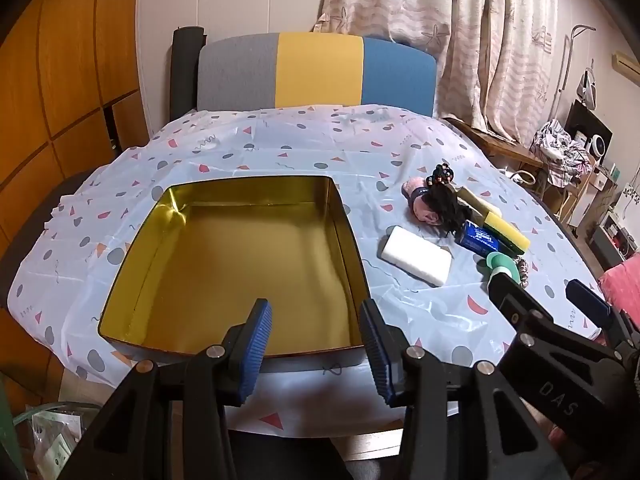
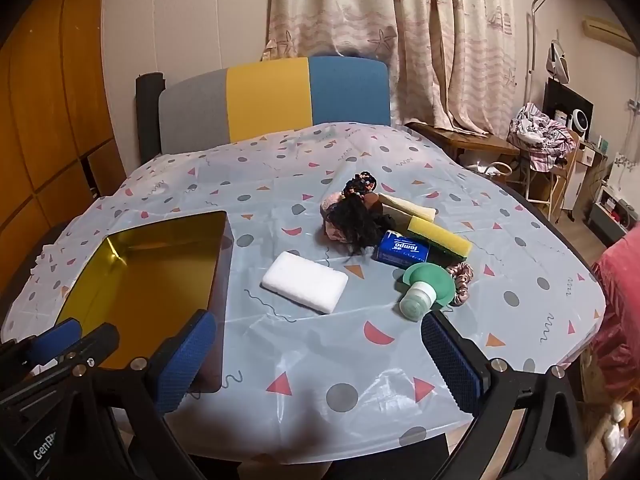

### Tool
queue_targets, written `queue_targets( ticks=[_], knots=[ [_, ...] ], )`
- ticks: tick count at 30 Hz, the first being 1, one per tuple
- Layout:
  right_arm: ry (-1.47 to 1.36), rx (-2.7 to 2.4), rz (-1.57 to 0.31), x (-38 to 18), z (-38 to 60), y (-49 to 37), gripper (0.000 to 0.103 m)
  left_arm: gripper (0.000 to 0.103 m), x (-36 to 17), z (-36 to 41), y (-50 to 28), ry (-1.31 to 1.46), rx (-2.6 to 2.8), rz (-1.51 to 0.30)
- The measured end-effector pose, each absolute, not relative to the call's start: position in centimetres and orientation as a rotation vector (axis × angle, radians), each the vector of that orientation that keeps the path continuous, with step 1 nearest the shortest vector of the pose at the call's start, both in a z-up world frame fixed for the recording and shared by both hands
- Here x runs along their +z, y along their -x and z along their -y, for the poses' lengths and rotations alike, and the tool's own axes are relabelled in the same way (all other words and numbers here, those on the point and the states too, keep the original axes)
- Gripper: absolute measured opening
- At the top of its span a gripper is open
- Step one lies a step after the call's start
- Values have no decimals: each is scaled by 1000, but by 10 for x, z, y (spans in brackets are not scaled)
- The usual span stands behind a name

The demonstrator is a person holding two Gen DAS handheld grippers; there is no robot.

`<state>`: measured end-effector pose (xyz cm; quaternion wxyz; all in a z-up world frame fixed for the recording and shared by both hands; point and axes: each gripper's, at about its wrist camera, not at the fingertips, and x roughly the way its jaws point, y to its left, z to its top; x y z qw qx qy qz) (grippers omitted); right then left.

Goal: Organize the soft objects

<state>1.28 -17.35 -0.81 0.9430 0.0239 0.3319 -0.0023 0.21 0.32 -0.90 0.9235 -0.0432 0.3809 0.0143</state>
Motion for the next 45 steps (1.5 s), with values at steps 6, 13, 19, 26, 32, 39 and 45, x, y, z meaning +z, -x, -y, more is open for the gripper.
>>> queue_targets(
  ticks=[6,13,19,26,32,39,45],
  knots=[
    [-47,-3,-678,-8,174,-13,103,46,-10,-2,-2,88,27,-784],
    [-46,-2,-678,-9,173,-13,103,46,-11,-1,-3,89,24,-786],
    [-45,0,-683,-8,173,-13,103,46,-12,0,-3,88,20,-793],
    [-44,-2,-684,-9,173,-13,103,46,-12,0,-3,89,20,-792],
    [-36,-6,-678,-11,174,-12,103,45,-13,0,-3,88,20,-792],
    [-37,-7,-687,-12,174,-14,103,46,-13,1,-3,89,22,-793],
    [-35,-8,-695,-14,175,-16,103,45,-15,3,-3,89,19,-798]
  ],
)
